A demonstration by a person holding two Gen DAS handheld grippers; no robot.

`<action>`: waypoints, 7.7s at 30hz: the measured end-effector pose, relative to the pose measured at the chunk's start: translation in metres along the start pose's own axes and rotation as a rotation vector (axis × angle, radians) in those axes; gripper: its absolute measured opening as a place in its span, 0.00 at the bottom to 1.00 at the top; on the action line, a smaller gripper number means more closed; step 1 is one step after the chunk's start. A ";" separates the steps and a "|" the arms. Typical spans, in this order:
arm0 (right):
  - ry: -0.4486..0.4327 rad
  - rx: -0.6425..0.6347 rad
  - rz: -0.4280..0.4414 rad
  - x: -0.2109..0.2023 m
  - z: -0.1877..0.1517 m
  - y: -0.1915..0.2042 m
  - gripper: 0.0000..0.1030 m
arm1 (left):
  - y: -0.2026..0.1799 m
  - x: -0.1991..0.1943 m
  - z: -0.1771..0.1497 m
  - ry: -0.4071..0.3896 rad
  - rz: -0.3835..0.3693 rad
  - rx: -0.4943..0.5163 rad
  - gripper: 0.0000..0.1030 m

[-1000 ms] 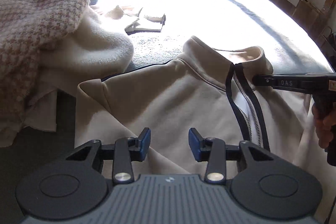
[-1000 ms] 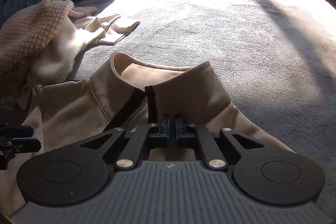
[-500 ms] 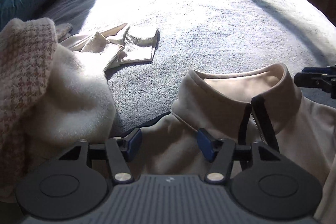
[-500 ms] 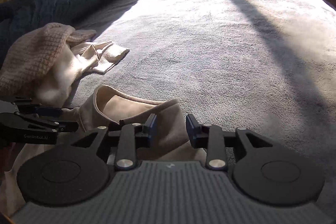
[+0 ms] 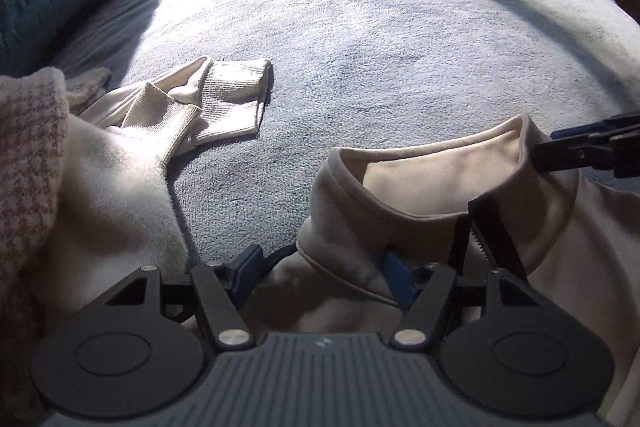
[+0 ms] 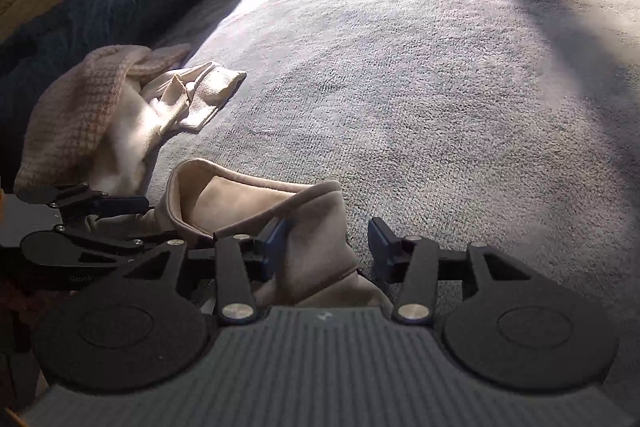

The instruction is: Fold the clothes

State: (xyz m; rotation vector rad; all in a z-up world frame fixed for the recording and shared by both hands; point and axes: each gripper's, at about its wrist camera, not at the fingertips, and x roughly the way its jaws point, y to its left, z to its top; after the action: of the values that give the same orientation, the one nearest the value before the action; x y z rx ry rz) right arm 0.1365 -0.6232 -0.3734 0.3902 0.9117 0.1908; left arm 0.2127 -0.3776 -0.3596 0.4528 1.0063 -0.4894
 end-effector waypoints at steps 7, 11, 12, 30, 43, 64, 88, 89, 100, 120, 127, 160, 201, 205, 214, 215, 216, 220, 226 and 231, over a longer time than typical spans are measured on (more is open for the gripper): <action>0.026 0.036 0.034 0.012 -0.002 -0.003 0.43 | 0.000 0.005 0.002 0.008 0.004 0.007 0.68; 0.029 0.037 0.040 0.017 -0.002 -0.002 0.44 | 0.000 0.007 0.003 0.009 0.005 0.022 0.69; 0.029 0.036 0.042 0.018 -0.002 -0.002 0.43 | 0.000 0.007 0.003 0.009 0.005 0.024 0.69; 0.075 -0.056 0.025 0.033 0.007 0.006 0.43 | 0.035 0.022 0.000 -0.083 -0.241 0.104 0.72; 0.095 -0.086 0.008 0.037 0.015 0.012 0.31 | 0.030 0.022 0.002 -0.142 -0.288 0.195 0.55; -0.038 -0.131 -0.047 -0.010 0.011 0.057 0.08 | 0.025 -0.039 -0.015 -0.301 -0.216 0.200 0.11; -0.155 -0.169 0.118 -0.168 -0.076 0.159 0.07 | 0.021 -0.216 -0.129 -0.417 -0.290 0.176 0.08; -0.152 -0.163 0.125 -0.175 -0.086 0.164 0.07 | 0.023 -0.221 -0.136 -0.418 -0.298 0.177 0.08; -0.105 -0.081 0.102 -0.214 -0.172 0.215 0.07 | 0.025 -0.266 -0.227 -0.384 -0.367 0.257 0.07; 0.024 -0.157 -0.032 -0.223 -0.317 0.258 0.07 | -0.024 -0.270 -0.368 -0.346 -0.351 0.738 0.07; 0.029 -0.386 -0.098 -0.217 -0.350 0.271 0.07 | -0.031 -0.257 -0.391 -0.328 -0.318 0.854 0.07; 0.065 0.940 0.091 -0.213 -0.404 0.150 0.39 | 0.079 -0.153 -0.359 0.427 -0.744 -0.611 0.22; 0.225 -0.417 -0.109 -0.158 -0.382 0.257 0.00 | 0.018 -0.236 -0.319 0.230 -0.494 0.013 0.06; 0.226 -0.415 -0.094 -0.157 -0.380 0.253 0.00 | 0.023 -0.273 -0.311 0.133 -0.565 0.039 0.08; 0.168 -0.327 -0.175 -0.201 -0.369 0.243 0.00 | -0.053 -0.210 -0.302 0.143 -0.577 0.130 0.12; 0.137 -0.312 -0.214 -0.213 -0.364 0.237 0.00 | -0.059 -0.206 -0.305 0.154 -0.564 0.160 0.12; 0.106 -0.299 -0.254 -0.226 -0.358 0.231 0.01 | -0.063 -0.204 -0.310 0.163 -0.546 0.190 0.11; 0.019 -0.341 -0.325 -0.244 -0.328 0.204 0.03 | -0.071 -0.202 -0.320 0.178 -0.508 0.228 0.10; 0.166 -0.466 -0.454 -0.212 -0.327 0.142 0.01 | -0.079 -0.197 -0.319 0.203 -0.480 0.245 0.10; 0.216 -0.332 -0.528 -0.234 -0.336 0.077 0.02 | -0.082 -0.197 -0.320 0.216 -0.469 0.268 0.10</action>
State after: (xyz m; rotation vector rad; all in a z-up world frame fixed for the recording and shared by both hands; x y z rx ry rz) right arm -0.2726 -0.5451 -0.3550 -0.1877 1.1419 -0.1047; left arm -0.1410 -0.2264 -0.3451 0.5163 1.2683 -1.0206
